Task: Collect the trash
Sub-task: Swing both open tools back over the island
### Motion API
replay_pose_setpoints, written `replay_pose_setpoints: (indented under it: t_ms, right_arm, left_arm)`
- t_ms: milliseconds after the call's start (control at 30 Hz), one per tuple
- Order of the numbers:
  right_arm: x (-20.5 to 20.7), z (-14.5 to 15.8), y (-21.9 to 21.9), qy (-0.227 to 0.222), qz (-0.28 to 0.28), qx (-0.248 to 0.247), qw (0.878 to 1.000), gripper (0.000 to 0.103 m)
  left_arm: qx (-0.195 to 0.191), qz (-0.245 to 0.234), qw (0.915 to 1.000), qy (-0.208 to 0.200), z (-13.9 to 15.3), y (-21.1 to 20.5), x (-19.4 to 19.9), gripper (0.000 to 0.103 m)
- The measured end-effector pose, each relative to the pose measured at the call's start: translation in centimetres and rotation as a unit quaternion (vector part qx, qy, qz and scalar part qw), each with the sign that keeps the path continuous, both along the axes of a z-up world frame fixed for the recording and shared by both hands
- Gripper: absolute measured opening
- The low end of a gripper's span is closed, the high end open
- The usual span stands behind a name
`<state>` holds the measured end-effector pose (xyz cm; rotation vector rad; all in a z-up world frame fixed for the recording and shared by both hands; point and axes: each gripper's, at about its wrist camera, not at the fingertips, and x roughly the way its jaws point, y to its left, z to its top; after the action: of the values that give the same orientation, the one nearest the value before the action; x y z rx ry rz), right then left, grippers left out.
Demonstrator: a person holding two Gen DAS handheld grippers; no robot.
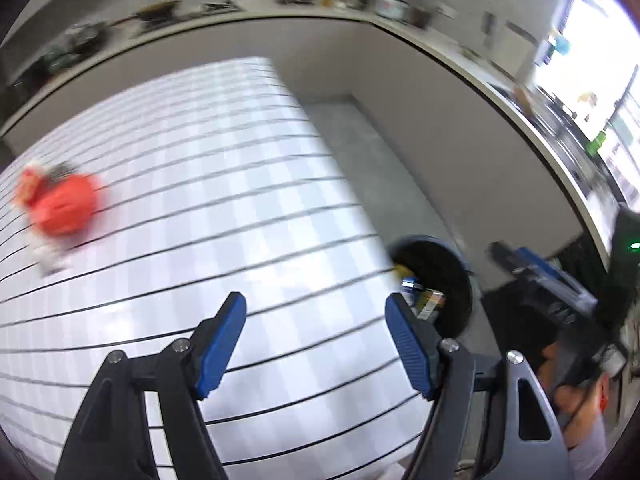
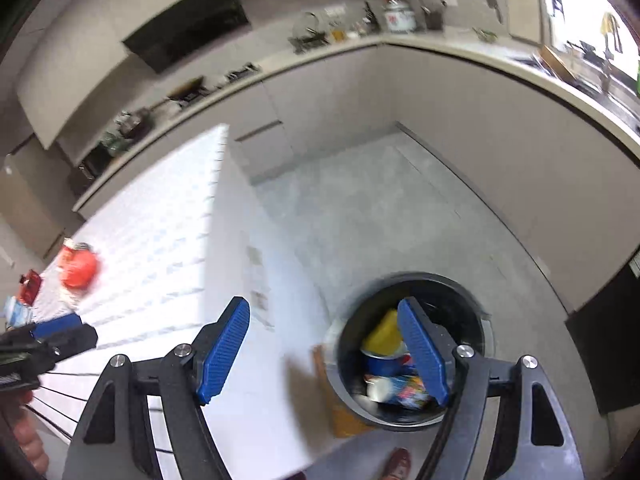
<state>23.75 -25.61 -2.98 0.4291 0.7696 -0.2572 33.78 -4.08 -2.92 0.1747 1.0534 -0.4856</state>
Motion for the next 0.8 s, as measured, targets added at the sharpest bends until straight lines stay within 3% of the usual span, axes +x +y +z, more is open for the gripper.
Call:
replay_pose_setpoints:
  t_ms: [200, 367, 567, 800]
  right_arm:
    - [4.1, 1.8, 10.8, -0.025, 0.046, -0.009, 0.999, 0.079]
    - [8.3, 1.2, 18.7, -0.012, 0.094, -0.009, 0.995, 0.079]
    - [12.6, 0.9, 24.3, -0.003, 0.152, -0.012, 0.988, 0.079]
    - [17.4, 0.7, 27.8, -0.019, 0.197, -0.01, 0.98, 0.079]
  left_arm:
    - [0.022, 0.115, 0.9928, -0.026, 0.0, 14.9, 3.5, 0.074]
    - [0.049, 0.212, 0.9757, -0.027, -1.5, 25.0, 6.6, 0.074]
    - [0.054, 0.262, 0.9631, -0.029, -2.4, 29.6, 9.1, 0.074]
    - [0.074, 0.268, 0.96, -0.034, -2.6, 29.6, 12.1, 0.074]
